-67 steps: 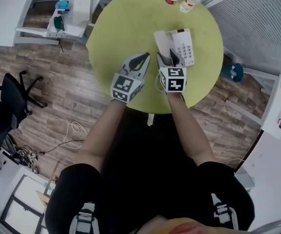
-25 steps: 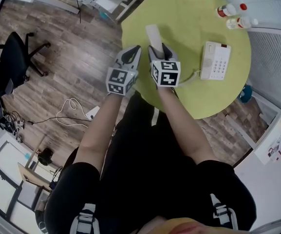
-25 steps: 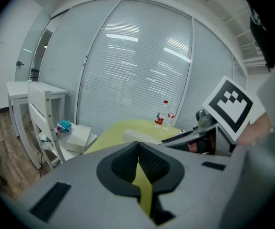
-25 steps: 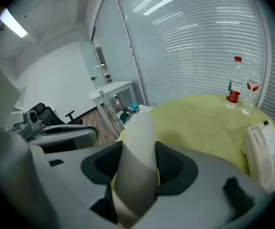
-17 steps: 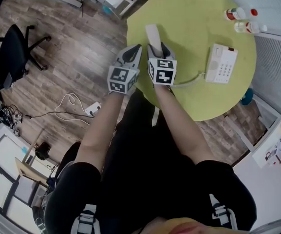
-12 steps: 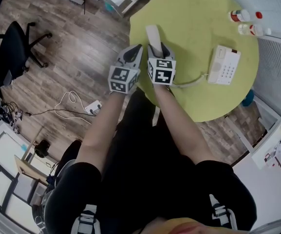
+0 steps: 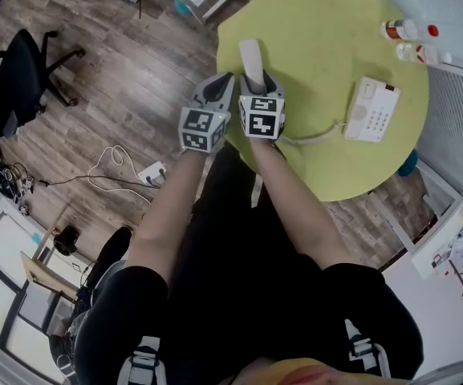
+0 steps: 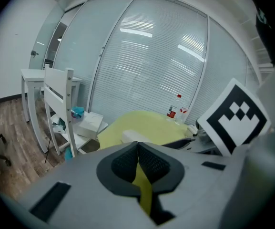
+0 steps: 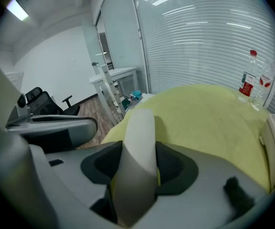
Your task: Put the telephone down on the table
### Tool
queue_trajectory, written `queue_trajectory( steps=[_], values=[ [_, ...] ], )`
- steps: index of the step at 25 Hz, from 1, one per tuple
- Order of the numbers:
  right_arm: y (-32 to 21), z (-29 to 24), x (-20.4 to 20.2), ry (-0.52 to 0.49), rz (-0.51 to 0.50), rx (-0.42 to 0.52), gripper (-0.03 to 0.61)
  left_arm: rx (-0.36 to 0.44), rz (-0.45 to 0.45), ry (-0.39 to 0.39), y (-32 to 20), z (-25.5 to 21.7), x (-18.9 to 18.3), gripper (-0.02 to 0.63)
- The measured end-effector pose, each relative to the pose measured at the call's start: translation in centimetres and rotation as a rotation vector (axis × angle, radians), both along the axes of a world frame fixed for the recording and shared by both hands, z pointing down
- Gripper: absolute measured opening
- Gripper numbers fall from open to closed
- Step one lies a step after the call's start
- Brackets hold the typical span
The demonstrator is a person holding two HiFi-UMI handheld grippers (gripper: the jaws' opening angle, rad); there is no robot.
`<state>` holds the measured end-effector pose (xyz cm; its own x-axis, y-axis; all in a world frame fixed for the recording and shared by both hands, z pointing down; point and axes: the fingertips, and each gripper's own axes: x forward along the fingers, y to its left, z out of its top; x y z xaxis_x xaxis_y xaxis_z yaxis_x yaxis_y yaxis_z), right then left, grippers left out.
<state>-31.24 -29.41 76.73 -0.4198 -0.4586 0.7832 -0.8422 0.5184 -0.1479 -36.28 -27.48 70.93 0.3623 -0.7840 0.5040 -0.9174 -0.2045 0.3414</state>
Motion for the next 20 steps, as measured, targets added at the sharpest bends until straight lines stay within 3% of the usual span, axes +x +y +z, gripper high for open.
queue_trajectory(
  steps=[9,20],
  values=[
    [0.2,-1.9,-0.1,0.026,-0.050,0.009,0.245,0.019,-0.012,-0.001,0.6,-1.8,-0.5,0.012],
    [0.8,-13.1,2.6,-0.054,-0.174,0.168,0.245,0.124,0.000,-0.002,0.8,-9.5,1.7,0.012]
  ],
)
